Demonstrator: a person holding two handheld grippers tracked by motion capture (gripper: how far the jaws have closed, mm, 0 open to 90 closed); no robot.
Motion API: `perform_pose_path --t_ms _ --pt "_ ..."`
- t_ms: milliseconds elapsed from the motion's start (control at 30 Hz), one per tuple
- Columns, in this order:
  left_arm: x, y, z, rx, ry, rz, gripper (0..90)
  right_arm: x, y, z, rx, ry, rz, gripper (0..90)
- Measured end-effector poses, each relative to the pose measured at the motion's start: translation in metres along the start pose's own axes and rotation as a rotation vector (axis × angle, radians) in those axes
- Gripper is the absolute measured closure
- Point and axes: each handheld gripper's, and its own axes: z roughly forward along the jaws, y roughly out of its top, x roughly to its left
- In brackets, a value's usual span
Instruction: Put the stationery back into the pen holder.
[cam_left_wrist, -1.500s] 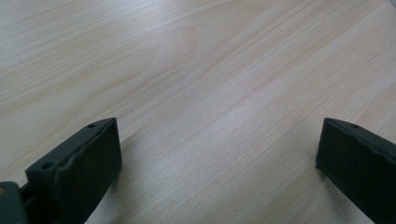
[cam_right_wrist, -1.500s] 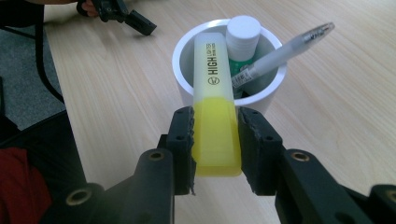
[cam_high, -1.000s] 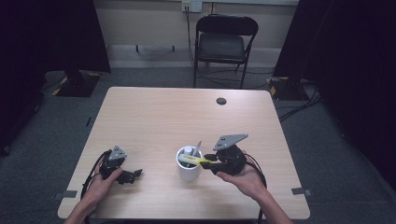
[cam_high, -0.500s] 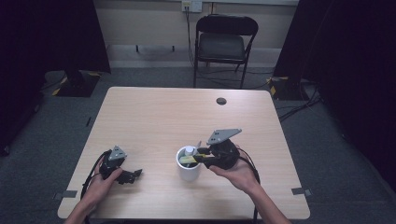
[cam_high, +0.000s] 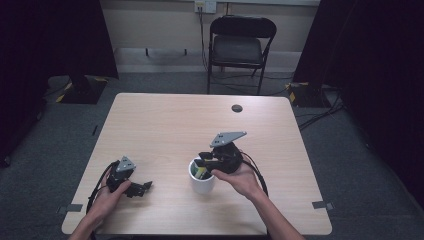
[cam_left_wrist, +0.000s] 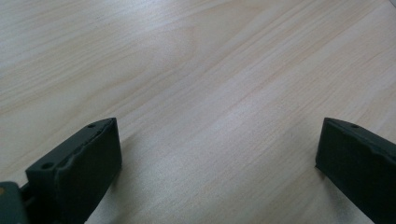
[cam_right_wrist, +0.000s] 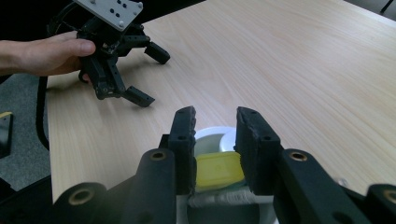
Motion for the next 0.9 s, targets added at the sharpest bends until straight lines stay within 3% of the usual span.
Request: perform_pose_path --t_ms 333,900 --pt "0.0 0.0 0.0 0.001 0.0 0.001 0.0 0.002 0.0 0.024 -0.004 0.004 -0.012 68.4" --pt "0.0 0.0 0.0 0.002 0.0 0.002 0.0 0.0 0.001 0.04 -0.059 0.022 0.016 66.4"
